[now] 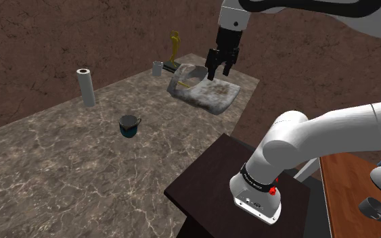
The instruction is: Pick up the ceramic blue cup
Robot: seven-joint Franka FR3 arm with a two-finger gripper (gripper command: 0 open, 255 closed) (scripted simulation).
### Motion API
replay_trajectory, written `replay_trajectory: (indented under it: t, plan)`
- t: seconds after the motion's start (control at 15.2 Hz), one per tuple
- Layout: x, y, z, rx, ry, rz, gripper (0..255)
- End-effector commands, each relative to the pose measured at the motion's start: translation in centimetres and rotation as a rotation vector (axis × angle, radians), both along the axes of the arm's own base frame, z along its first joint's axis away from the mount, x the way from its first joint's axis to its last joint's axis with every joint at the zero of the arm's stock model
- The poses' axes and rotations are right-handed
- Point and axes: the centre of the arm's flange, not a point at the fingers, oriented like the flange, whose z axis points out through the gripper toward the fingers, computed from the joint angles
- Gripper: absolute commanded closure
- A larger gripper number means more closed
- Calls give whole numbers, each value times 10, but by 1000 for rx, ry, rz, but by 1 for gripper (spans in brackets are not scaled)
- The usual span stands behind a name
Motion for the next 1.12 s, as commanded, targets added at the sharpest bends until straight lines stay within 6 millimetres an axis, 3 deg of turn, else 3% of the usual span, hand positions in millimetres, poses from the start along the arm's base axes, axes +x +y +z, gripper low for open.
replay_trajectory:
  t: [0.0,1.06]
  plan:
    - [0,0,0,0,0,0,0]
    - [146,47,-148,26,25,28,0]
